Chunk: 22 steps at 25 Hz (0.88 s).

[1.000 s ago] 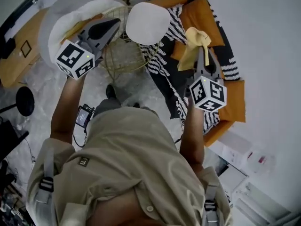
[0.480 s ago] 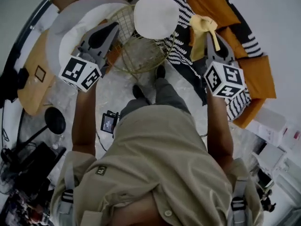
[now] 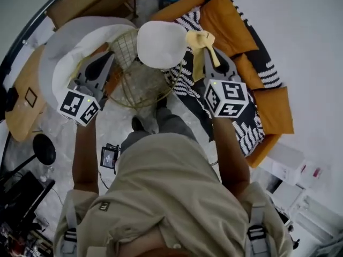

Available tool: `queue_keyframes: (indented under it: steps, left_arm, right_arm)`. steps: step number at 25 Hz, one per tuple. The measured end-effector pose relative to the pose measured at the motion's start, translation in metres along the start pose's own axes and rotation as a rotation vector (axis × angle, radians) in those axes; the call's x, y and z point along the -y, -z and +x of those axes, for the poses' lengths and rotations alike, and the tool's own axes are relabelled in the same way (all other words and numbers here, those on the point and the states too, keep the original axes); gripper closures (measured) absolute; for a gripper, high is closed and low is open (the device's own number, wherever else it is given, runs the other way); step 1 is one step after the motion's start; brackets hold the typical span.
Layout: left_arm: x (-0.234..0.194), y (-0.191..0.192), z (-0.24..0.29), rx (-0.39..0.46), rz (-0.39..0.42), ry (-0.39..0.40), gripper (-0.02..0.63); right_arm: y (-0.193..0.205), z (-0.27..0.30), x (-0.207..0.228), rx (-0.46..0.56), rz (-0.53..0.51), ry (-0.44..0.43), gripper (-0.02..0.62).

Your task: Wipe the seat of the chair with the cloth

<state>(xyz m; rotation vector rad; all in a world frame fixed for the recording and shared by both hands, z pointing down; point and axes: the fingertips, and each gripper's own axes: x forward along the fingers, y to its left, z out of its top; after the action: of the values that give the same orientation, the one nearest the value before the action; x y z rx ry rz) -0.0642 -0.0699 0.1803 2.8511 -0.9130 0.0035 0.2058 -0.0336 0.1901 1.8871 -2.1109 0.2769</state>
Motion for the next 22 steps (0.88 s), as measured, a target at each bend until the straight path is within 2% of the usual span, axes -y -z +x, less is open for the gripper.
queue_keyframes:
  steps: [3, 8, 11, 13, 18, 22]
  left_arm:
    - [-0.012, -0.006, 0.016, -0.007, 0.006, -0.012, 0.591]
    - [-0.023, -0.004, 0.029, -0.057, 0.025, 0.005, 0.591]
    - [-0.027, -0.006, 0.046, -0.017, 0.018, -0.022, 0.591]
    - [-0.034, 0.000, 0.056, 0.001, 0.001, -0.033, 0.591]
    - [-0.056, 0.028, 0.050, -0.053, -0.043, -0.049, 0.591]
    - [-0.060, 0.042, 0.065, -0.060, -0.067, -0.059, 0.591]
  right_arm:
    - [-0.006, 0.021, 0.009, 0.002, 0.007, -0.011, 0.549]
    - [0.007, 0.041, 0.011, -0.018, 0.049, -0.025, 0.549]
    - [0.002, 0.056, 0.022, -0.030, 0.003, -0.049, 0.549]
    - [0.002, 0.068, 0.028, -0.046, -0.018, -0.051, 0.549]
    - [0.024, 0.088, 0.018, -0.101, -0.009, -0.060, 0.549]
    - [0.030, 0.113, 0.034, -0.105, -0.021, -0.058, 0.549]
